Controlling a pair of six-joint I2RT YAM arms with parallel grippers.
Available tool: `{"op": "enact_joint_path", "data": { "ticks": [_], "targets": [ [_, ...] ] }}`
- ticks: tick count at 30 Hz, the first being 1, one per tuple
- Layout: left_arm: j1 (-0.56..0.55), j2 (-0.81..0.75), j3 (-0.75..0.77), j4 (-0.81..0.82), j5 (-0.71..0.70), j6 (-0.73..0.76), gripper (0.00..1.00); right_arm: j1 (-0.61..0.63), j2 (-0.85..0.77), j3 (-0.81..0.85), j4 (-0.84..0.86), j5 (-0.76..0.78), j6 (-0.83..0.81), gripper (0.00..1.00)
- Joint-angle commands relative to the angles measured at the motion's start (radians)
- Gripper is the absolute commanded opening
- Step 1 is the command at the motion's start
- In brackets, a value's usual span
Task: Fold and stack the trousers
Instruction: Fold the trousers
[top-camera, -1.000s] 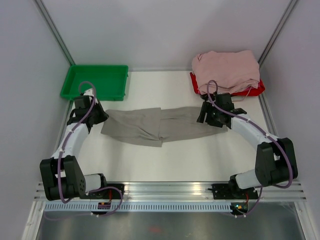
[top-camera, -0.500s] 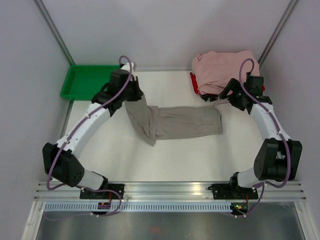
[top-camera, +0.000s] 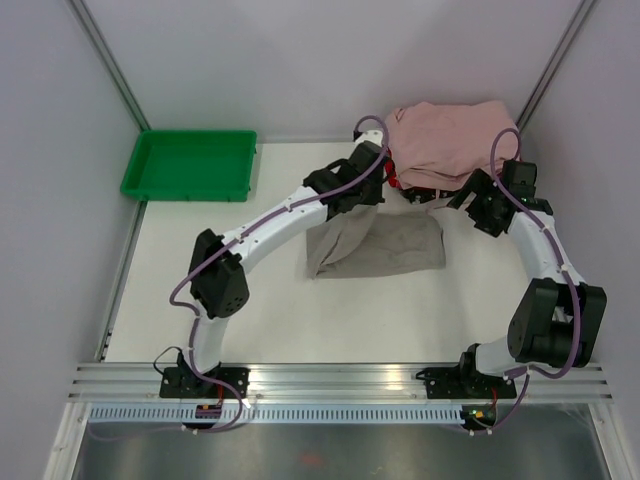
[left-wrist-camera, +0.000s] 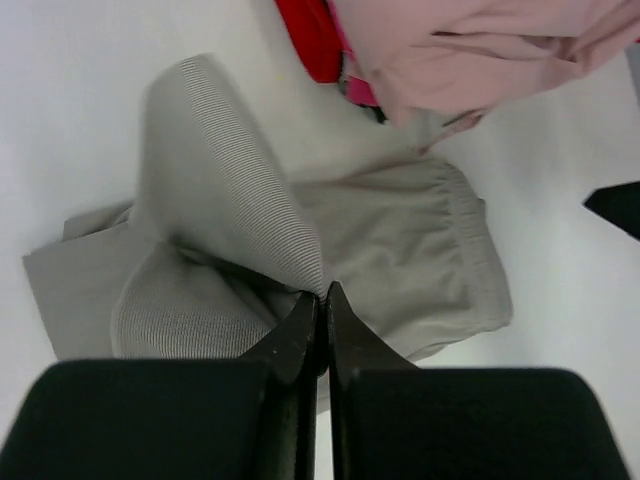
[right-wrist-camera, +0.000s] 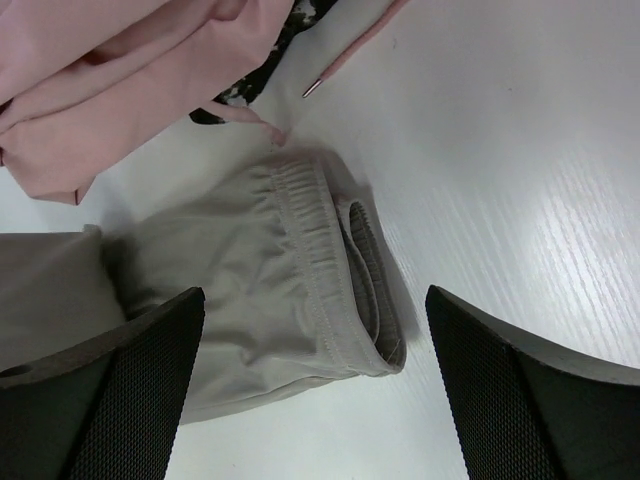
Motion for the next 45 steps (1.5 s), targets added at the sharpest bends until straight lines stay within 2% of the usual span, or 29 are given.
{"op": "enact_joint_path", "data": {
  "ticks": [1,7,14,23,27,35,36,37,39,40,41,44,45],
  "targets": [
    [-0.050,0.056,0.100,0.027,-0.029,-0.094,0.02,-0.001,0.026,0.067,-0.022,0.057,0.042,0.98],
    [-0.110,0.162,0.195,0.048,-0.069,-0.187,0.02,-0.022,0.067,0.105,-0.024,0.042,0.071,0.98],
    [-0.119,0.292,0.309,0.070,-0.087,-0.296,0.02,-0.033,0.063,0.081,0.011,-0.016,0.059,0.98],
    [-0.191,0.360,0.346,0.123,-0.058,-0.371,0.02,-0.041,0.055,0.079,0.011,-0.018,0.056,0.98],
    [-0.200,0.390,0.361,0.142,-0.017,-0.442,0.02,-0.044,0.050,0.075,0.014,-0.026,0.053,0.98],
    [-0.223,0.435,0.369,0.140,-0.001,-0.485,0.03,-0.053,0.047,0.079,0.005,-0.033,0.039,0.98],
    [-0.223,0.434,0.370,0.136,-0.004,-0.482,0.07,-0.053,0.049,0.081,0.004,-0.035,0.036,0.98],
    [-0.222,0.432,0.370,0.128,-0.003,-0.462,0.25,-0.053,0.046,0.081,0.001,-0.038,0.028,0.98],
    [-0.222,0.409,0.369,0.116,-0.004,-0.430,0.49,-0.053,0.043,0.084,-0.007,-0.041,0.013,0.98],
    [-0.222,0.398,0.363,0.110,-0.001,-0.412,0.84,-0.053,0.041,0.085,-0.012,-0.038,0.005,0.98],
    [-0.222,0.382,0.356,0.111,0.017,-0.390,0.98,-0.054,0.041,0.090,-0.022,-0.039,0.001,0.98],
    [-0.209,0.287,0.294,0.076,0.043,-0.323,1.00,-0.056,0.043,0.108,-0.031,-0.068,-0.024,0.98],
    [-0.196,0.212,0.225,0.070,0.042,-0.286,1.00,-0.056,0.050,0.118,-0.038,-0.105,-0.033,0.98]
  ]
}}
